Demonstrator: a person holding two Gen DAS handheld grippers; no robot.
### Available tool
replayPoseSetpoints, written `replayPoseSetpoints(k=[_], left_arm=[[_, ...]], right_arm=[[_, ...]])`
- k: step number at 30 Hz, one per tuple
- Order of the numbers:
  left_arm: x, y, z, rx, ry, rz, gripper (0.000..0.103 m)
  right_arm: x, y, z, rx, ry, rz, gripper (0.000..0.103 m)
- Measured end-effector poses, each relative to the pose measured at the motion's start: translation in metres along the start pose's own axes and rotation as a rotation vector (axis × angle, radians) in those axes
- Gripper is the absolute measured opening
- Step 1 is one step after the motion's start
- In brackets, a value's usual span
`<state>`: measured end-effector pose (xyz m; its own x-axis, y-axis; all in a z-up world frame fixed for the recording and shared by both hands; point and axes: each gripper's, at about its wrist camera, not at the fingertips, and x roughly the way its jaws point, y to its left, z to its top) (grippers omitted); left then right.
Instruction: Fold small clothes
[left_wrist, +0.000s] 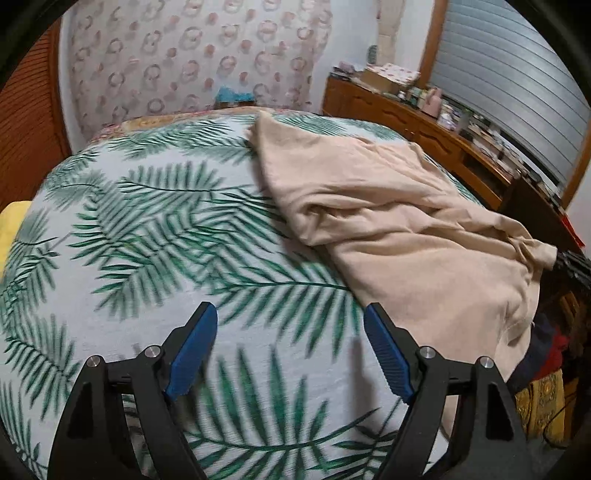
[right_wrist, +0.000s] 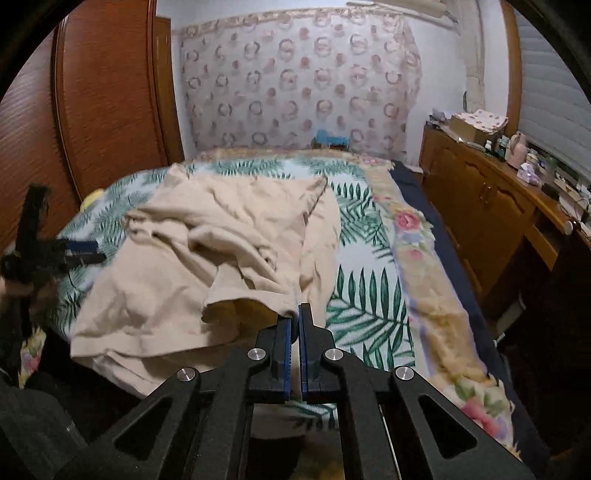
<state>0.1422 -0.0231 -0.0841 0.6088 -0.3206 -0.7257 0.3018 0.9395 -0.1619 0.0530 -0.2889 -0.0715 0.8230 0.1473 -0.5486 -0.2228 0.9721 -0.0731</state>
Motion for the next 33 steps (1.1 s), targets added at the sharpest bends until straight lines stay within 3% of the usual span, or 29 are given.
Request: replayPoseSetpoints(k=[3,5,10,18,20,24,29,33], left_arm=[[-0.01,0.009,0.001,-0.02,-0.026,0.014,0.082],[-0.018,0.016,0.004,-0.034,-0.051,0.028,0.082],[-0.044,0.028,0.01,-0.043,-0.121,0.061,0.082],[-0.071,0.031,0.013,-0.02,-0.185,0.099,0.082],[-0.076,0.032,0.012,-0.011,-0.193,0.105,0.082],[-0.083,0.031,0.011,0.008,-0.207,0.114,0.082],[-0.089,0.036,0.011,-0.007,-0.227,0.116,0.082],[-0.091,0.038,0.009,-0.014,-0.231,0.117,0.082]], right_arm=[[-0.01,0.01,0.007,-0.037,-0.027,0.024,0.003],[-0.018,0.016,0.016,-0.059,-0.055,0.03,0.01],[-0.027,0.036,0.045,-0.106,-0.126,0.074,0.046],[0.012,0.111,0.101,-0.247,-0.101,0.178,0.047],[0.017,0.123,0.111,-0.264,-0.097,0.17,0.047],[0.025,0.133,0.126,-0.271,-0.076,0.261,0.047],[0.08,0.143,0.144,-0.285,0.055,0.357,0.047],[0.118,0.164,0.15,-0.332,0.126,0.372,0.047]])
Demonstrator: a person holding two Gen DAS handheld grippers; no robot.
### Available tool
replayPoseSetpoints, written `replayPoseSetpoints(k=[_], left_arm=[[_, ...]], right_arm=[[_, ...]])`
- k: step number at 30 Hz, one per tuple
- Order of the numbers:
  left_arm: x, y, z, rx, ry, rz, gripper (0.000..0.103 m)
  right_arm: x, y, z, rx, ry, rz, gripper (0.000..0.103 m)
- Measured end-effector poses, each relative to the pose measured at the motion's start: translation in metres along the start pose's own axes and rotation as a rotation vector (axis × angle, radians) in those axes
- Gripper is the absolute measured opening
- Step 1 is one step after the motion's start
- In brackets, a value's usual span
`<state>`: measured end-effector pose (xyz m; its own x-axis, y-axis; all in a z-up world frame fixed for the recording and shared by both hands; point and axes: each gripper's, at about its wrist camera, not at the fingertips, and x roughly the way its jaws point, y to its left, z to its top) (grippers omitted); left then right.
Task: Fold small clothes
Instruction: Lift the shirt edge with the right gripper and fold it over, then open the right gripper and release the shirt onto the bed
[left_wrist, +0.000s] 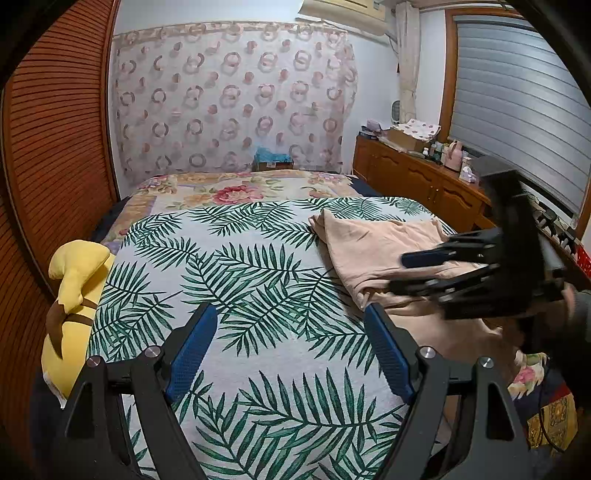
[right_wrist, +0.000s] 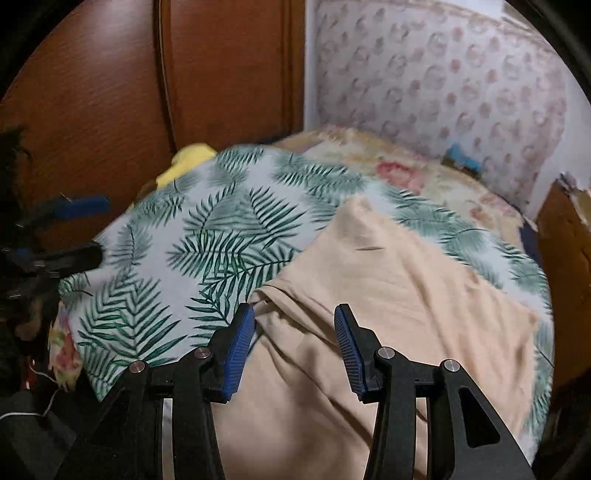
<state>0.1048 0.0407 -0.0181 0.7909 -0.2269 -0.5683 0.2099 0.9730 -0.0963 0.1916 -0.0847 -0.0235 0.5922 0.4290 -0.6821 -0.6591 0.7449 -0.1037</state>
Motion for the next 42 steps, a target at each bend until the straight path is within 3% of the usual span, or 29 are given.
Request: replayPoseSetpoints(k=[6,9,10,12,18,23,32,35,37,42], left_arm=[[0.003,-0.001,-0.006,-0.006,0.01,-0.01,0.082],[0.007,-0.003,-0.008,-0.007,0.017,-0.018,0.082],[0.007,-0.004,-0.009,-0.005,0.019,-0.02,0.082],[0.007,-0.007,-0.01,-0.002,0.022,-0.022,0.082],[0.007,-0.011,-0.012,0.0,0.022,-0.033,0.082],[0.008,-0.014,-0.012,-0.001,0.025,-0.041,0.082],[0.015,-0.026,-0.016,0.02,0.048,-0.061,0.082],[0.018,-0.031,-0.019,0.033,0.059,-0.07,0.082],[0.02,-0.036,-0.02,0.042,0.066,-0.078,0.082],[0.02,-0.045,-0.024,0.051,0.069,-0.093,0.082]], right_arm=[[0.032,0.008,0.021,-0.051,0.048,0.012,0.047],[0.039,0.011,0.019,-0.108,0.088,-0.048,0.047],[0.041,0.009,0.018,-0.118,0.099,-0.059,0.039],[0.037,0.003,0.019,-0.123,0.107,-0.065,0.005],[-0.02,-0.068,0.04,0.011,-0.007,-0.116,0.005],[-0.065,-0.151,0.051,0.119,-0.059,-0.256,0.005],[-0.047,-0.252,0.045,0.258,0.061,-0.518,0.005],[-0.042,-0.26,0.037,0.309,0.087,-0.581,0.007],[-0.045,-0.252,0.033,0.304,0.081,-0.571,0.024],[-0.077,-0.2,0.013,0.244,0.017,-0.412,0.032]])
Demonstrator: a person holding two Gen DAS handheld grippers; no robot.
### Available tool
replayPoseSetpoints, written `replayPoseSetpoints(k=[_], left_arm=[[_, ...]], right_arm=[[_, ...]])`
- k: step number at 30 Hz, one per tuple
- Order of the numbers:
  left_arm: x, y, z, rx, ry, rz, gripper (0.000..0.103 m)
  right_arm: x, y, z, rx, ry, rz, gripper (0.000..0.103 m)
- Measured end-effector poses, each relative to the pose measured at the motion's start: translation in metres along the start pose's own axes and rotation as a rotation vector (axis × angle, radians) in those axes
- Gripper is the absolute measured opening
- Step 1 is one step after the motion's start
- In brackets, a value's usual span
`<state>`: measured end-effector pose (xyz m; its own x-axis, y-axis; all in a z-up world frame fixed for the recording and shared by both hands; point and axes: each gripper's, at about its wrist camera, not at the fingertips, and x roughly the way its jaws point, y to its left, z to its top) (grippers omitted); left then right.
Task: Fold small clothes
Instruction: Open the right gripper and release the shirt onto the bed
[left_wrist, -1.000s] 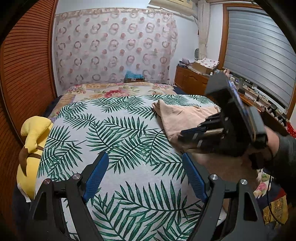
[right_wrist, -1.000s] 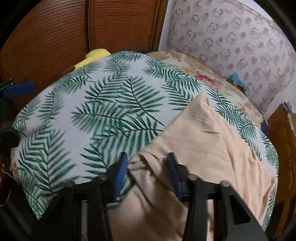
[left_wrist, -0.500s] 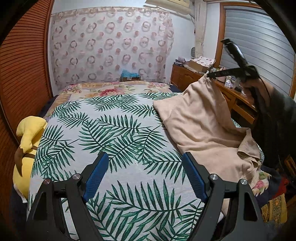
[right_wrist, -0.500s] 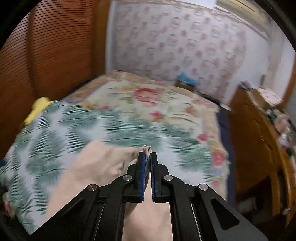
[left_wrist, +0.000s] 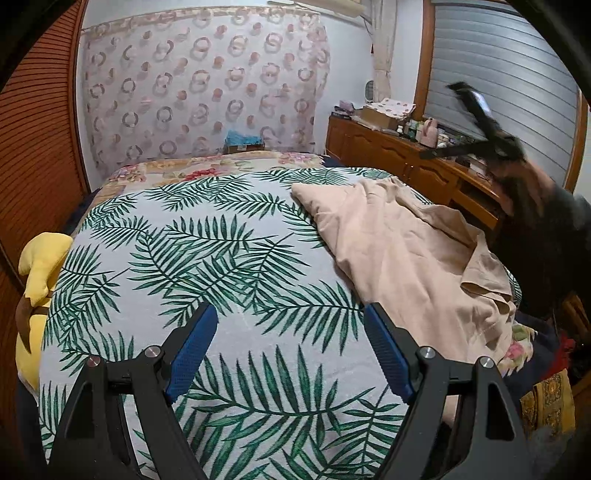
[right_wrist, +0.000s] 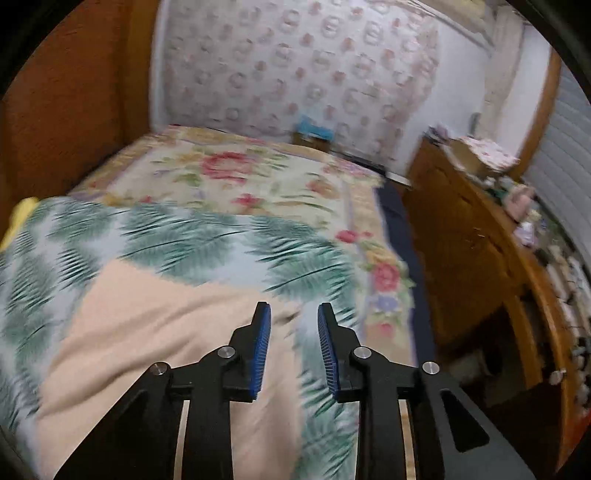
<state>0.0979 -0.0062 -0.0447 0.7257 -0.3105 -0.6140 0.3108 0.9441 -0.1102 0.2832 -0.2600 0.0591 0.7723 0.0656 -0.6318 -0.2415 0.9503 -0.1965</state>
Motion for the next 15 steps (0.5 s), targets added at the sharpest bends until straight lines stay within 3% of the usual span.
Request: replayPoseSetpoints(k=[7,10,13,15], left_arm=[[0.002,-0.009,0.003,0.015,0.003,-0.02,0.082],[0.003,-0.013,0.004,0.025,0.01,-0.029,0.082],[0.003,-0.017,0.004,0.035,0.013,-0.03,0.082],[0.003,-0.018,0.003,0.033,0.015,-0.035,0.082]], right_arm=[[-0.06,0.065,-0.091,-0.104,0.006,0.269,0.032],[-0.06,0.078,-0.116,-0.152,0.044,0.272,0.033],[-0.052,0.083,-0.128,-0.203,0.087,0.189,0.035],[-0.049,0.076,-0.134,-0.185,0.127,0.208,0.035]])
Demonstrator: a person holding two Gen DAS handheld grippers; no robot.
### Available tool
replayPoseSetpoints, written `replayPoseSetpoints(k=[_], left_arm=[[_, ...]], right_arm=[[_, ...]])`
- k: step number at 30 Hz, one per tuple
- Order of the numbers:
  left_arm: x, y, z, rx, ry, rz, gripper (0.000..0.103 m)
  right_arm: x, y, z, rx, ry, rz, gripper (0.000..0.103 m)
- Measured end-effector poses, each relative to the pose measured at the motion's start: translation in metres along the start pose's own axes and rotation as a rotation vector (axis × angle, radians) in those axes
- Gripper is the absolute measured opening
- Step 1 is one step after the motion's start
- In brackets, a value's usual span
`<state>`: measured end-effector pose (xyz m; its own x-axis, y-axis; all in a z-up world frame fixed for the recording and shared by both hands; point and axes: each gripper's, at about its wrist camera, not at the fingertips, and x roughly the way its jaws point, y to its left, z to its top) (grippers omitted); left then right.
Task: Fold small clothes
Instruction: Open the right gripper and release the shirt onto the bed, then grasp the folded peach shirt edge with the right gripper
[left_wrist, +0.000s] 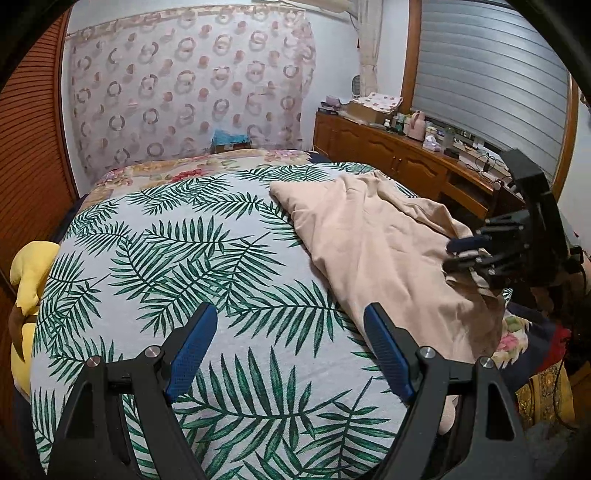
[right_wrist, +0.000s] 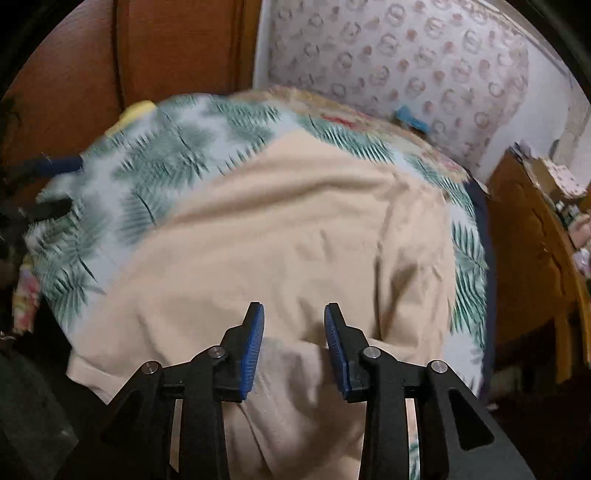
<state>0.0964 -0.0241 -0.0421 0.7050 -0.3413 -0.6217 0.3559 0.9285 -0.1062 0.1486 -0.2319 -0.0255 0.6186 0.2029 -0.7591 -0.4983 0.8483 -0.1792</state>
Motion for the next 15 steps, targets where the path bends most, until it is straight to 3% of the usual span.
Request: replayPoseSetpoints(k=[2,4,15], left_arm=[[0.001,-0.002,0.0,0.001,0.003,-0.001,0.082],[0.002,-0.004,0.0,0.002,0.005,-0.005,0.082],[0.016,-0.03,-0.002,0.043,0.041,-0.053,0.082]], right_arm=[[-0.007,-0.006,-0.01,0.001,0.011,-0.003,0.031],[-0.022,-0.014,-0.022,0.002,0.017,-0.005,0.004],[-0.078,-0.045,-0.083,0.138,0.045,-0.14,0.0]])
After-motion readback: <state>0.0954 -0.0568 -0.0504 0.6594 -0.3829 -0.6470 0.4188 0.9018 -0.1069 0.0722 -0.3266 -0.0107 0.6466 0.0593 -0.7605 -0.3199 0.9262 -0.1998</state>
